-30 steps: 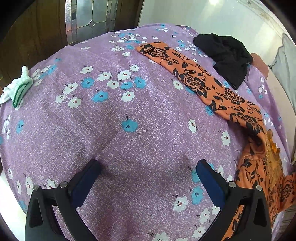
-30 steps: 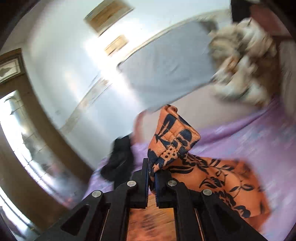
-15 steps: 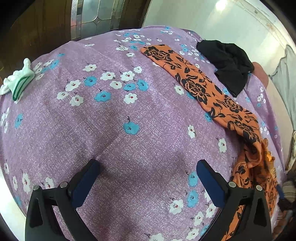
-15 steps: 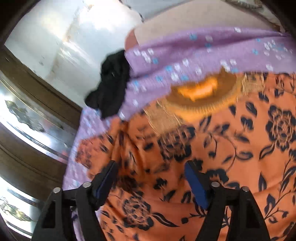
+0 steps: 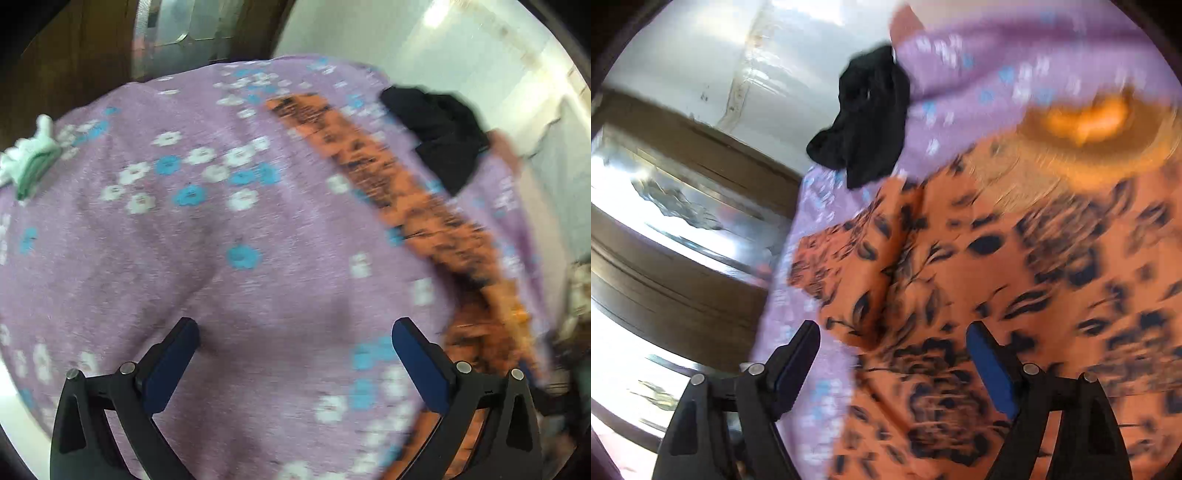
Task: Fold small clothes
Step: 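Grasp the other sleeve with the left tool and fold it over the body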
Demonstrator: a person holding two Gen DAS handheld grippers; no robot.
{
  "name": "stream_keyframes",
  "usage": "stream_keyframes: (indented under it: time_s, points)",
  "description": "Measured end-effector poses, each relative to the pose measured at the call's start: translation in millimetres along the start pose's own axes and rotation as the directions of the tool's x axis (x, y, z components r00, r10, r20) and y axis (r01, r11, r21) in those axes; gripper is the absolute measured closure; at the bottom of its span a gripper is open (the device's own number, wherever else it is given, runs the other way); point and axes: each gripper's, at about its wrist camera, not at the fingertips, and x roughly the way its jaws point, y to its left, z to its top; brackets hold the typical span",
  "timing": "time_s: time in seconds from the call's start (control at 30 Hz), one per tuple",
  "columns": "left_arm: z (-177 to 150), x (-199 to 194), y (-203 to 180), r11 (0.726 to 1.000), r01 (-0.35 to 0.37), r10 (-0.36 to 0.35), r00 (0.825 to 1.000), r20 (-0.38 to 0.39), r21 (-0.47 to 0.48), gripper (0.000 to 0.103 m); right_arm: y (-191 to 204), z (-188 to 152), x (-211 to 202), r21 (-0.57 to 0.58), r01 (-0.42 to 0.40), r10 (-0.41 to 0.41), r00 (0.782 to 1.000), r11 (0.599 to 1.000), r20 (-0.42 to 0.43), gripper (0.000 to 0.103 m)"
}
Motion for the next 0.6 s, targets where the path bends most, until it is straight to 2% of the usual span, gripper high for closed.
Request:
stream_keyframes:
  time_s: [0.07, 0.13, 0.17, 0.23, 0.3, 0.4, 0.43, 0.5, 0.53, 0.6]
  points:
    - [4, -10, -4, 0.996, 0.094, -0.094, 0.995, 0.035, 0.006, 0.000, -4, -22, -11, -0.095, 0.172, -0.161, 0.980, 0.980, 0.115, 0.019]
    - [20, -15, -7, 0.982, 0.190, -0.190, 0.981, 0.049, 0.000, 0.000, -17, -41, -11, -0.108, 0.231, -0.214, 0.966, 0.967, 0.147, 0.018]
    - [28, -15, -8, 0.975, 0.221, -0.220, 0.973, 0.063, -0.007, 0.000, -30, -50, -4, -0.083, 0.227, -0.216, 0.969, 0.970, 0.119, 0.018]
    - [61, -8, -10, 0.964, 0.264, -0.262, 0.962, 0.077, -0.024, 0.000, -44, -49, -13, -0.008, 0.126, -0.124, 0.981, 0.992, 0.151, 0.017]
    - [95, 8, -10, 0.954, 0.294, -0.288, 0.953, 0.092, -0.057, 0.000, -49, -52, -12, 0.003, 0.097, -0.097, 0.984, 0.995, 0.148, 0.015]
    - [144, 55, -8, 0.961, 0.253, -0.250, 0.967, 0.040, -0.111, 0.000, -48, -56, -13, -0.014, 0.085, -0.082, 0.984, 0.996, 0.156, 0.010]
    - [152, 66, -7, 0.962, 0.241, -0.240, 0.970, 0.025, -0.128, 0.000, -47, -57, -11, -0.019, 0.083, -0.079, 0.984, 0.996, 0.161, 0.010]
    - [168, 99, -1, 0.945, 0.251, -0.262, 0.965, -0.024, -0.210, 0.000, -46, -59, -5, -0.020, 0.068, -0.064, 0.984, 0.997, 0.165, 0.008]
    - [172, 111, 2, 0.942, 0.232, -0.248, 0.968, -0.038, -0.241, 0.000, -44, -59, -1, -0.019, 0.062, -0.058, 0.984, 0.998, 0.168, 0.007]
    - [177, 123, 6, 0.937, 0.224, -0.240, 0.970, -0.028, -0.267, 0.000, -46, -58, 0, -0.019, 0.051, -0.048, 0.984, 0.999, 0.171, 0.007]
